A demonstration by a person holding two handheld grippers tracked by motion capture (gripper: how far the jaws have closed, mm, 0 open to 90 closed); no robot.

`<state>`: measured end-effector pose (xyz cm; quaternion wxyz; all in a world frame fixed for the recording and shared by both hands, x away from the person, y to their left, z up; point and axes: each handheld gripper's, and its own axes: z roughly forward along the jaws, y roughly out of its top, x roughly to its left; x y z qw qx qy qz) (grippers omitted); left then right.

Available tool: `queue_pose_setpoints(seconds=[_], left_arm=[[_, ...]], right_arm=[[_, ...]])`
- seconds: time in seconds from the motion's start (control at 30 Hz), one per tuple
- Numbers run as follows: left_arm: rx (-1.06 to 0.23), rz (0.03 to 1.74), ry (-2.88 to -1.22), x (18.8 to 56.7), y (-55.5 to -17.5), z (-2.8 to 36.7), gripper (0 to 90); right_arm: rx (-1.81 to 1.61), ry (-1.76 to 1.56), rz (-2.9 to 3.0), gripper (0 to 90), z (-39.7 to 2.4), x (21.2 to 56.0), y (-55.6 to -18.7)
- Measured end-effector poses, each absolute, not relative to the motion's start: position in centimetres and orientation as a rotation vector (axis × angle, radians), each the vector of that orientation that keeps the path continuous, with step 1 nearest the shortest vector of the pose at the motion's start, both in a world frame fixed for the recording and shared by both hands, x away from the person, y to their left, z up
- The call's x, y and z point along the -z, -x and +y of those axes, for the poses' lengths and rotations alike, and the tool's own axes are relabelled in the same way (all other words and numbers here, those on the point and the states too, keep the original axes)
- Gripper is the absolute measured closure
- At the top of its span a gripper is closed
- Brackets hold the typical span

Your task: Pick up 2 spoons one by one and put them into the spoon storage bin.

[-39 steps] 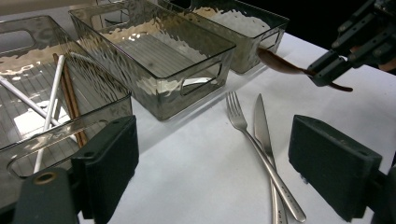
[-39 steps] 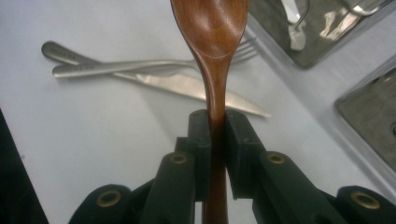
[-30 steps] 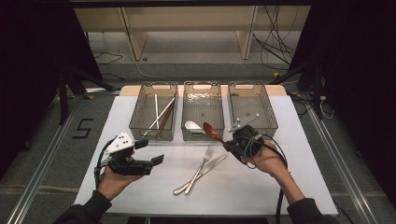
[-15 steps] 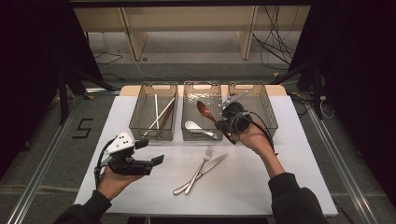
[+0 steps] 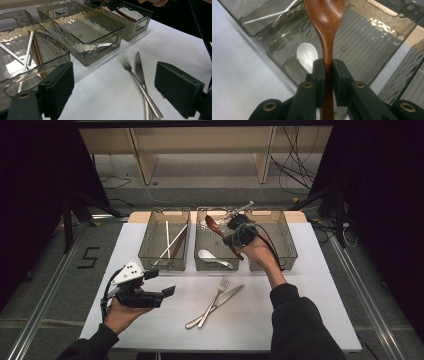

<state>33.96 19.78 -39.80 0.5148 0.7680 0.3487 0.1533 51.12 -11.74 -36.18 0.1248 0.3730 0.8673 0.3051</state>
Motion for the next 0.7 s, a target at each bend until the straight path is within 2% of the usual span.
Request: queue_pose_setpoints(seconds=[0.7], left_arm=[[-0.361,0.832,-1.853,39.8,-34.0,19.7,15.9]], right_arm=[[-0.847,-1.203,2.49,81.4,-10.0,37.2,-54.0]])
